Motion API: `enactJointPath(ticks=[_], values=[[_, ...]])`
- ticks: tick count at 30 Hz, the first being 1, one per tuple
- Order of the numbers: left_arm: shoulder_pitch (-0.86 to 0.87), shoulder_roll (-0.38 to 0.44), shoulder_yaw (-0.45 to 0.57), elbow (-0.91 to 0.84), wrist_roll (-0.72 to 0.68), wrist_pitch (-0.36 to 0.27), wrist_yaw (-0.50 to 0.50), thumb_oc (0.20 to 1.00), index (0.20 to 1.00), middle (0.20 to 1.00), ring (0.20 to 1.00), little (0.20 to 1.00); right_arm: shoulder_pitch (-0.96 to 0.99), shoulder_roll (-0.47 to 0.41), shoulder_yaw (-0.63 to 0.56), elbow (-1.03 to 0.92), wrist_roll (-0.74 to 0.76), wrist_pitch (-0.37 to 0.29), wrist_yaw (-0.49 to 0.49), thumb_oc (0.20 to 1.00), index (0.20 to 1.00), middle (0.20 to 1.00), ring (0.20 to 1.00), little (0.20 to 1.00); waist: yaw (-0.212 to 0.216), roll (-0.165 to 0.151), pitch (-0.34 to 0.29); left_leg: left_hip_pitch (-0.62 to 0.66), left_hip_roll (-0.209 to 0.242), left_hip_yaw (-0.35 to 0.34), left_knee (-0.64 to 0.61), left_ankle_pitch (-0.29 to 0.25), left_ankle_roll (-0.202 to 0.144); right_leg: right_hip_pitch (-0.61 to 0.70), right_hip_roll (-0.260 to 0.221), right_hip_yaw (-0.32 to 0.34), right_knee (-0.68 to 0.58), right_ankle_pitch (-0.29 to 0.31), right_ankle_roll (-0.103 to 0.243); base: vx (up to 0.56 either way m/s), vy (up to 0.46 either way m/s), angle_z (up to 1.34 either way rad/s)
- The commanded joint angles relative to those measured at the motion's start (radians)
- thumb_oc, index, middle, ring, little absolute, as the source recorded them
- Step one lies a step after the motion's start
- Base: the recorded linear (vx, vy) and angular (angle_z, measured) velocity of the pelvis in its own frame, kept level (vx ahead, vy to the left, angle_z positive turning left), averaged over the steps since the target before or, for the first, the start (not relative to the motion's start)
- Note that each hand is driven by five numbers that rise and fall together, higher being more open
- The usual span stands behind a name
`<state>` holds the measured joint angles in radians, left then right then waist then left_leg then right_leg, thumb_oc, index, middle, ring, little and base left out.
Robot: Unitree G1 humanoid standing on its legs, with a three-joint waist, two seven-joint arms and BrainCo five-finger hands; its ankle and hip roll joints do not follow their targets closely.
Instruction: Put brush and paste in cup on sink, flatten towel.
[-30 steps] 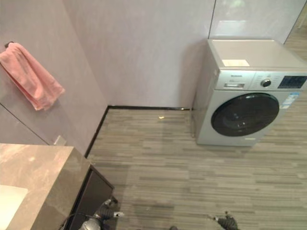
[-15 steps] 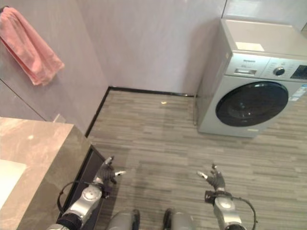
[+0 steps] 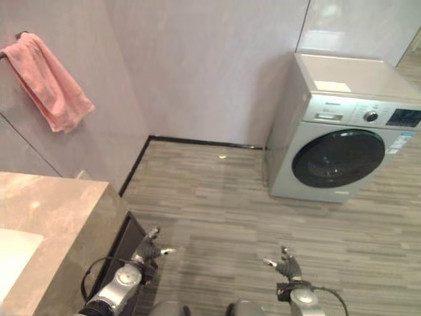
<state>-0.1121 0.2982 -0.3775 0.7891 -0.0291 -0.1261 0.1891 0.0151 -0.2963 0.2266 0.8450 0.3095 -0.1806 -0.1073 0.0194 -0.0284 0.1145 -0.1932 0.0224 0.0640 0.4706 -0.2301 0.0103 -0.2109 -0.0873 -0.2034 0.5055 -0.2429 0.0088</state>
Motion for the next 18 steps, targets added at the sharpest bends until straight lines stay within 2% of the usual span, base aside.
enactJointPath(ticks=[1,3,4,5,8,9,11,13,15,16,18], values=[[0.005,0.018,0.003,-0.081,0.013,-0.05,0.026,1.0,1.0,1.0,1.0,1.0,-0.059,-0.014,0.036,-0.032,0.012,-0.035,-0.003,1.0,1.0,1.0,1.0,1.0,0.004,-0.003,0.009,0.072,-0.07,0.061,-0.053,-0.002,0.048,0.035,-0.013,0.084,-0.062,0.096,0.081,-0.01,0.218,-0.05],[0.018,0.025,0.009,-0.079,0.027,-0.048,0.029,1.0,1.0,1.0,1.0,1.0,-0.057,-0.006,0.055,-0.026,-0.005,-0.034,0.002,1.0,1.0,1.0,1.0,1.0,0.009,-0.011,0.006,0.087,-0.079,0.065,-0.078,-0.001,0.056,0.018,-0.022,0.096,-0.036,0.116,0.093,0.01,0.116,-0.37],[0.025,0.031,0.008,-0.077,0.041,-0.045,0.029,1.0,1.0,1.0,1.0,1.0,-0.053,-0.006,0.062,-0.029,-0.016,-0.031,0.006,1.0,1.0,1.0,1.0,1.0,0.011,-0.015,0.009,0.099,-0.086,0.065,-0.086,-0.007,0.066,0.007,-0.028,0.102,-0.008,0.152,0.105,0.04,0.091,-0.42],[0.038,0.057,0.003,-0.088,0.081,-0.044,0.023,1.0,1.0,1.0,1.0,1.0,-0.047,-0.013,0.069,-0.052,-0.032,-0.029,0.016,1.0,1.0,1.0,1.0,1.0,0.009,-0.017,0.025,0.122,-0.089,0.065,-0.092,-0.019,0.08,-0.014,-0.035,0.102,0.052,0.218,0.122,0.07,0.107,-0.21],[0.058,0.069,0.012,-0.09,0.094,-0.041,0.016,1.0,1.0,1.0,1.0,1.0,-0.026,-0.012,0.048,-0.061,-0.022,-0.026,0.019,1.0,1.0,1.0,1.0,1.0,0.004,-0.015,0.024,0.144,-0.087,0.059,-0.102,-0.026,0.084,-0.04,-0.026,0.1,0.072,0.215,0.125,0.09,0.049,0.05],[0.064,0.073,0.034,-0.086,0.09,-0.045,0.023,1.0,1.0,1.0,1.0,1.0,0.0,-0.009,0.011,-0.078,0.017,-0.037,0.018,1.0,1.0,1.0,1.0,1.0,-0.012,-0.012,0.023,0.165,-0.091,0.066,-0.112,-0.038,0.085,-0.108,-0.038,0.082,-0.005,0.218,0.109,0.16,0.038,-0.04],[0.059,0.068,0.037,-0.079,0.086,-0.045,0.026,1.0,1.0,1.0,1.0,1.0,-0.001,-0.012,0.01,-0.075,0.008,-0.039,0.012,1.0,1.0,1.0,1.0,1.0,-0.017,-0.008,0.025,0.169,-0.089,0.065,-0.108,-0.05,0.083,-0.132,-0.051,0.076,-0.03,0.226,0.109,0.12,0.014,-0.07],[0.043,0.062,0.046,-0.064,0.083,-0.049,0.038,1.0,1.0,1.0,1.0,1.0,-0.003,-0.024,0.026,-0.088,-0.043,-0.038,-0.007,1.0,1.0,1.0,1.0,1.0,-0.032,-0.009,0.04,0.181,-0.093,0.057,-0.093,-0.066,0.073,-0.169,-0.066,0.1,-0.104,0.262,0.118,0.14,-0.023,0.1],[0.037,0.058,0.05,-0.055,0.082,-0.051,0.047,1.0,1.0,1.0,1.0,1.0,-0.003,-0.028,0.039,-0.103,-0.064,-0.039,-0.01,1.0,1.0,1.0,1.0,1.0,-0.04,-0.013,0.05,0.185,-0.097,0.057,-0.082,-0.076,0.068,-0.182,-0.065,0.121,-0.143,0.285,0.123,0.14,-0.049,0.07],[0.033,0.051,0.058,-0.035,0.085,-0.055,0.054,1.0,1.0,1.0,1.0,1.0,-0.002,-0.038,0.061,-0.115,-0.096,-0.035,-0.005,1.0,1.0,1.0,1.0,1.0,-0.048,-0.021,0.055,0.197,-0.104,0.061,-0.079,-0.085,0.06,-0.212,-0.062,0.122,-0.185,0.322,0.129,0.13,-0.048,0.14],[0.038,0.049,0.056,-0.027,0.084,-0.055,0.051,1.0,1.0,1.0,1.0,1.0,0.005,-0.049,0.069,-0.123,-0.123,-0.033,-0.004,1.0,1.0,1.0,1.0,1.0,-0.062,-0.019,0.046,0.214,-0.105,0.046,-0.084,-0.086,0.052,-0.219,-0.044,0.141,-0.176,0.332,0.128,0.36,-0.165,0.15]])
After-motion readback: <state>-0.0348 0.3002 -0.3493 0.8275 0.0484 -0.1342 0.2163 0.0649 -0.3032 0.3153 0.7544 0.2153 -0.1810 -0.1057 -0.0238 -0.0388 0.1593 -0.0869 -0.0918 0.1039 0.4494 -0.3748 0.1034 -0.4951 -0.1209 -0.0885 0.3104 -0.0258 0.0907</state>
